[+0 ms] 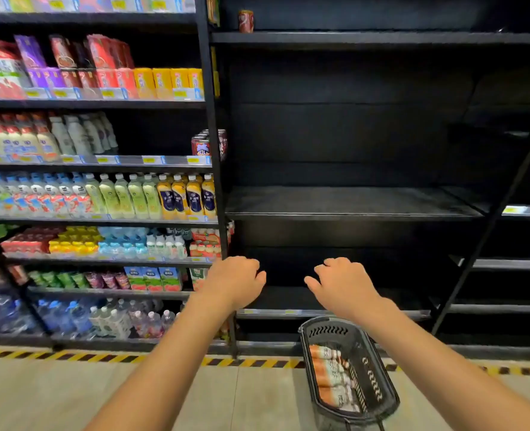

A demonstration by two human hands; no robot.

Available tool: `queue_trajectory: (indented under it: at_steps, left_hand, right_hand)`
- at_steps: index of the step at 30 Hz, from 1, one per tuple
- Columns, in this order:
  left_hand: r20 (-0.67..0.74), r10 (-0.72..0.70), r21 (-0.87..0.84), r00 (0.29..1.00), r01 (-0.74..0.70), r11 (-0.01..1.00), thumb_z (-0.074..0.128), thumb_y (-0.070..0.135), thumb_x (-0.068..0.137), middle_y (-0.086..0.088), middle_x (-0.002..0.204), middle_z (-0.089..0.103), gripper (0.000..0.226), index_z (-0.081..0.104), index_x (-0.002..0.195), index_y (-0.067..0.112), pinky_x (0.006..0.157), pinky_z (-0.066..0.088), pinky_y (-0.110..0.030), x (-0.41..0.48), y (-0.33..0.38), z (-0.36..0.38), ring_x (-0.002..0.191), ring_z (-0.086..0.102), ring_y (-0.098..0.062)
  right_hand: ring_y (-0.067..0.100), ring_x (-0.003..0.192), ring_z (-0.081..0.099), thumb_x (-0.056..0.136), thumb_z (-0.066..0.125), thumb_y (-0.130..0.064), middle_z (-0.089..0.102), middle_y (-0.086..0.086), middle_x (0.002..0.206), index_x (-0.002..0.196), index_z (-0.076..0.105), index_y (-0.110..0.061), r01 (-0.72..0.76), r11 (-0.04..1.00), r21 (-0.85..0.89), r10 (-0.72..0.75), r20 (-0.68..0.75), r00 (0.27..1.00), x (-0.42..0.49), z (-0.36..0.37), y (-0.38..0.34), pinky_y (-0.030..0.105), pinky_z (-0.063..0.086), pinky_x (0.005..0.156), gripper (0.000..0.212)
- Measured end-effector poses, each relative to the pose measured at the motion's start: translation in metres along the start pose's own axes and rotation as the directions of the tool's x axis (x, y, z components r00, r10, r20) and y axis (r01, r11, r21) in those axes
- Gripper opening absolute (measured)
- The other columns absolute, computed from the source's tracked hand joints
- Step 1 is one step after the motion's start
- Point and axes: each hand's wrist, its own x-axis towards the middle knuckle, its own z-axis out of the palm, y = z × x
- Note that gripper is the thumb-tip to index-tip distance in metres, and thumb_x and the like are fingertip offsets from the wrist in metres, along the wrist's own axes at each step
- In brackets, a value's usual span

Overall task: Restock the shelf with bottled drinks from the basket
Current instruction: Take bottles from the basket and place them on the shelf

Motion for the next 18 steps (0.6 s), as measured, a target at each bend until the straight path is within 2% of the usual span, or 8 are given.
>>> queue_trajectory:
  at_steps: [3, 9, 14, 18]
  left_hand:
    - [0.063, -0.001, 0.074, 0.998, -0.003, 0.997, 0.032, 0.043, 0.103, -0.005, 0.122, 0.064, 0.045, 0.059, 0.126, 0.016, 0.090, 0.048, -0.041, 0.010, -0.007, 0.024, 0.110, 0.059, -0.026]
    - [0.126, 0.006, 0.133, 0.992, -0.023, 0.991, 0.033, 0.044, 0.102, -0.004, 0.119, 0.065, 0.043, 0.061, 0.122, 0.017, 0.087, 0.049, -0.039, 0.059, -0.041, 0.074, 0.107, 0.061, -0.024]
    - [0.161, 0.059, 0.123, 0.985, -0.080, 0.989, 0.035, 0.043, 0.101, -0.003, 0.128, 0.058, 0.044, 0.057, 0.132, 0.019, 0.096, 0.045, -0.041, 0.134, -0.083, 0.103, 0.120, 0.052, -0.024]
    - [0.243, 0.148, 0.144, 0.959, -0.186, 0.972, 0.035, 0.043, 0.101, -0.004, 0.124, 0.057, 0.042, 0.057, 0.128, 0.019, 0.095, 0.045, -0.042, 0.213, -0.107, 0.121, 0.118, 0.051, -0.025]
  right_hand:
    - [0.026, 0.118, 0.053, 0.103, 0.029, -0.051, 0.062, 0.003, 0.121, 0.118, 0.064, -0.018, 0.012, 1.000, 0.003, -0.012, 0.037, 0.999, 0.015, 0.029, 0.000, 0.041, 0.042, 0.094, 0.051]
    - [0.026, 0.115, 0.055, 0.104, 0.029, -0.049, 0.063, 0.004, 0.123, 0.125, 0.062, -0.018, 0.025, 0.999, 0.034, -0.030, 0.145, 0.989, 0.060, 0.084, -0.010, 0.040, 0.043, 0.094, 0.051]
    - [0.029, 0.122, 0.051, 0.103, 0.029, -0.051, 0.060, 0.007, 0.129, 0.128, 0.060, -0.017, -0.075, 0.997, 0.037, 0.063, 0.244, 0.968, 0.125, 0.121, -0.008, 0.044, 0.039, 0.100, 0.053]
    - [0.029, 0.122, 0.050, 0.103, 0.029, -0.050, 0.059, 0.007, 0.129, 0.127, 0.060, -0.017, -0.213, 0.976, 0.043, 0.189, 0.321, 0.928, 0.176, 0.147, -0.002, 0.044, 0.038, 0.100, 0.051]
